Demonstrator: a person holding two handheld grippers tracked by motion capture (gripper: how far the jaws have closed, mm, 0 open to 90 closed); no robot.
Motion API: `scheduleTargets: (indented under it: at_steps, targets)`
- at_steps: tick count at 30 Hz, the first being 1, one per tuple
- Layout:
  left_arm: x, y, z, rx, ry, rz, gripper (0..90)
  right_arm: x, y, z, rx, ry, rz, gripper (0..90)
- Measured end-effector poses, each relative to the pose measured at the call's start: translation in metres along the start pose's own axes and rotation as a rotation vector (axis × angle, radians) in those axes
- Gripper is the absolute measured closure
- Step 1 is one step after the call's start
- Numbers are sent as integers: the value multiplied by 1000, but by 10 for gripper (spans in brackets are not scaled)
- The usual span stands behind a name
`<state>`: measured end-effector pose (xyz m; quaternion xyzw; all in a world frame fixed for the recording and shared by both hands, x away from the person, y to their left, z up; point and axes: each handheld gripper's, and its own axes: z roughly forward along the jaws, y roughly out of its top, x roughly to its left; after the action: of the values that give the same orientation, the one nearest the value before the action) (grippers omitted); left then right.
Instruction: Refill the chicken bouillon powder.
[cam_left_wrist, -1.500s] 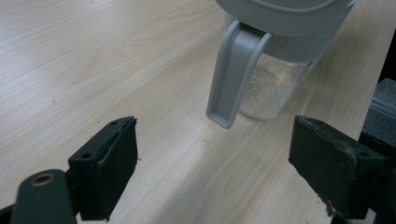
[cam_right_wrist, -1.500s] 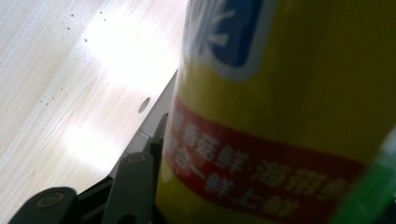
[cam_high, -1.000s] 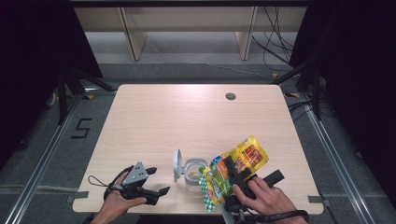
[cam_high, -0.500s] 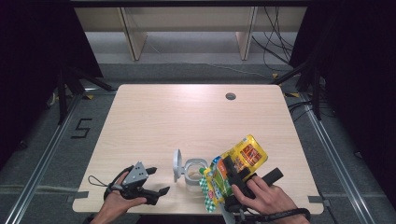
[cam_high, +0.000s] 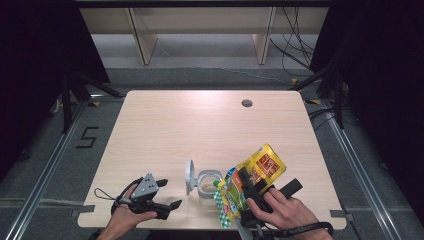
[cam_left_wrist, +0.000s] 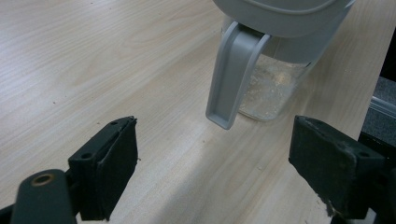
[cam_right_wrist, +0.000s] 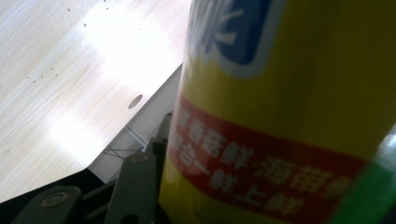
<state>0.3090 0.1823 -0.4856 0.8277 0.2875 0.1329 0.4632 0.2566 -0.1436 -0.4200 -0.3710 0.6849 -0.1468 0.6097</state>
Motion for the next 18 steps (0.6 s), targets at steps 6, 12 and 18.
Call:
scheduleTargets:
  at_steps: [6, 12, 18]
  targets:
    - [0, 0, 1, 3, -5, -7, 151, -1, 0, -1, 5, 0, -1, 582]
    - [-1, -1, 1, -3, 6, -31, 151, -6, -3, 1, 3, 7, -30, 582]
    - [1, 0, 0, 1, 1, 2, 151, -7, -2, 2, -2, 7, -36, 582]
